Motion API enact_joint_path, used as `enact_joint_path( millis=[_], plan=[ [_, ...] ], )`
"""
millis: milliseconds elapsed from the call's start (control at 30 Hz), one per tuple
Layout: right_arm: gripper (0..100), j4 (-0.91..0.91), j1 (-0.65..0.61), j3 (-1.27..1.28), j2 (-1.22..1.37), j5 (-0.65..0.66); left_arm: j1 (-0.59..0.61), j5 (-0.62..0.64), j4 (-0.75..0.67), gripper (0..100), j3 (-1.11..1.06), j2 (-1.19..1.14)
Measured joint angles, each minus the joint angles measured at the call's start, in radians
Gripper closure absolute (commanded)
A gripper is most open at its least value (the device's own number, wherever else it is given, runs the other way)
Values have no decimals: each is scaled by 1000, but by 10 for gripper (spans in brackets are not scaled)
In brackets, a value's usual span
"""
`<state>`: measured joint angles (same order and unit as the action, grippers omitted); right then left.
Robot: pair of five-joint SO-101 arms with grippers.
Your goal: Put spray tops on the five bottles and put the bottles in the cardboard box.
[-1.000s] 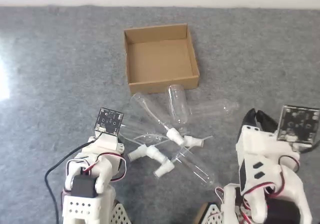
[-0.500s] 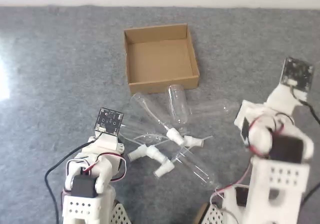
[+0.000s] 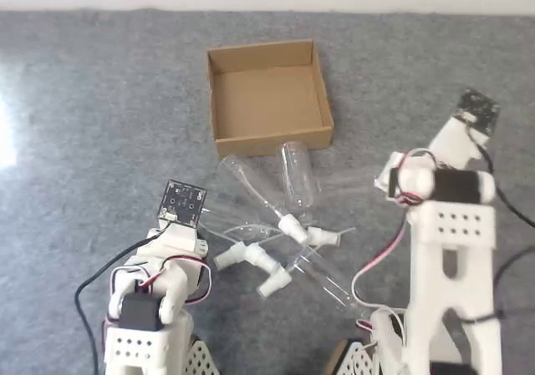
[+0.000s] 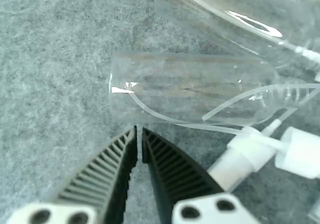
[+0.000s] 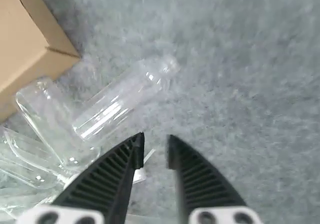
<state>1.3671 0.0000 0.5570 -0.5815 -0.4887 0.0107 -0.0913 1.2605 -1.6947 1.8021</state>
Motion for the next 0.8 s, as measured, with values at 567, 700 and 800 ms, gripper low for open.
enact_joint_path(
  millis=[567,700,800],
  plan=[
    [737,-3,-89,-288,489,-262,0,0,0,985,0,0],
    [738,-3,-89,-364,605,-308,0,0,0,985,0,0],
    [738,-3,-89,-411,677,-319,0,0,0,985,0,0]
  ],
)
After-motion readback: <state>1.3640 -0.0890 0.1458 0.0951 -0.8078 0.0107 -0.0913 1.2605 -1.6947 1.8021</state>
